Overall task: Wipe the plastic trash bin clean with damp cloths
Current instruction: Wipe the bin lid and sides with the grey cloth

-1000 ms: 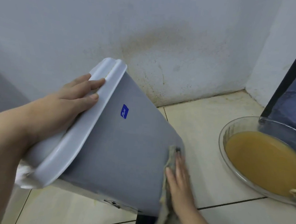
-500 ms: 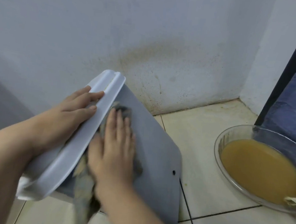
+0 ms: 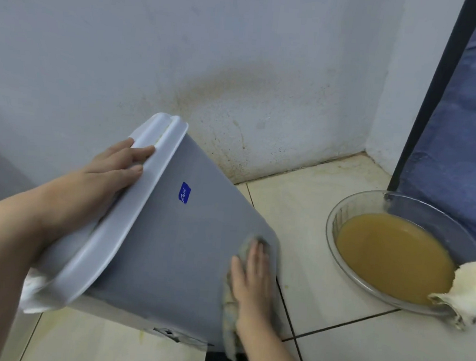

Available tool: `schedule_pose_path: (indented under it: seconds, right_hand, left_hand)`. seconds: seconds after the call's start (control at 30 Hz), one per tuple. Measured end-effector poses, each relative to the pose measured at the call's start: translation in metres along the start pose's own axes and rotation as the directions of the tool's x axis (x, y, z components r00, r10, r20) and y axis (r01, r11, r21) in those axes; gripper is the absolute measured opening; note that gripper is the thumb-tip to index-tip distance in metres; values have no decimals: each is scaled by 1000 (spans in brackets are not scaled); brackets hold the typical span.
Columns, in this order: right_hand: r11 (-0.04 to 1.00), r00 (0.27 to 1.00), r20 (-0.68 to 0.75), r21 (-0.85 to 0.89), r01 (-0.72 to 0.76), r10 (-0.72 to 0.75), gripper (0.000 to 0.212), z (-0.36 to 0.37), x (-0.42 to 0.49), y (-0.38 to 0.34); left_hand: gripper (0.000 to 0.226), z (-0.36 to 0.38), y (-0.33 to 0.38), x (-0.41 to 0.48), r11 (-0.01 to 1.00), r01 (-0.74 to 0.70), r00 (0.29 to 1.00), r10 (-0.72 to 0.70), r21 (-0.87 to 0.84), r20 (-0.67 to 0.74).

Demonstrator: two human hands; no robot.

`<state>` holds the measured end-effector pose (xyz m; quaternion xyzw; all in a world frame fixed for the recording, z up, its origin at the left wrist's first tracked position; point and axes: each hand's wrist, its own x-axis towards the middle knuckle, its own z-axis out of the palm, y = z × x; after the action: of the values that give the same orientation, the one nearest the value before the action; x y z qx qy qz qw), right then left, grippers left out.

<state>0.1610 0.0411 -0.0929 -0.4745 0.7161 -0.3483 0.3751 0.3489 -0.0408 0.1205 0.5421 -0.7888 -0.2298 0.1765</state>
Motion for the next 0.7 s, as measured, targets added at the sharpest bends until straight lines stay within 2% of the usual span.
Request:
schedule_pose_path:
  seconds: [0.07, 0.17, 0.23, 0.3, 0.33, 0.37, 0.47, 0.53, 0.57, 0.6, 0.67, 0.7]
  right_hand:
    - [976, 976, -43, -28, 214, -215, 62, 8, -9, -59]
    - [850, 856, -104, 104, 516, -507, 64, 9, -36, -124]
    - [780, 791, -106, 136, 611, -602, 60, 9, -49, -122]
    - [741, 745, -140, 94, 665, -652, 59, 10, -50, -83]
    - [757, 760, -153, 86, 647, -632, 61, 8, -44, -58]
    - [805, 807, -134, 85, 588, -575, 61, 6, -35, -33]
    - [967, 972, -37, 94, 236, -234, 57, -4, 12, 26]
    - [998, 999, 9, 51, -32, 32, 60, -12, 53, 30]
    - [997, 997, 13, -5, -71, 71, 59, -15, 72, 18]
    - [998, 999, 27, -35, -45, 46, 57, -17, 88, -3]
    - [997, 997, 36, -30, 65, -64, 56, -21, 113, -55]
    - [985, 986, 35, -46, 165, -163, 56, -22, 117, -82]
  left_hand:
    - [51, -1, -4, 2, 1000, -7, 1000, 7, 5, -10]
    - [51, -1, -8, 5, 1000, -3, 1000, 4, 14, -25]
    - [51, 0, -10, 6, 1000, -9, 1000, 9, 20, -24]
    - [52, -1, -11, 5, 1000, -1, 1000, 1, 16, -27]
    - [52, -1, -11, 4, 1000, 9, 1000, -9, 11, -30]
    - [53, -1, -10, 2, 1000, 19, 999, -19, 5, -29]
    - [49, 2, 0, 0, 1000, 6, 1000, -6, -7, -17]
    - [40, 6, 10, 1, 1000, -14, 1000, 14, 8, 9]
    - [36, 8, 16, 1, 1000, -16, 1000, 16, 17, 19]
    - [33, 9, 19, 0, 1000, -17, 1000, 16, 23, 24]
    - [35, 10, 23, -2, 999, -19, 1000, 18, 26, 11]
    - [37, 10, 24, -3, 1000, -9, 1000, 9, 20, 2]
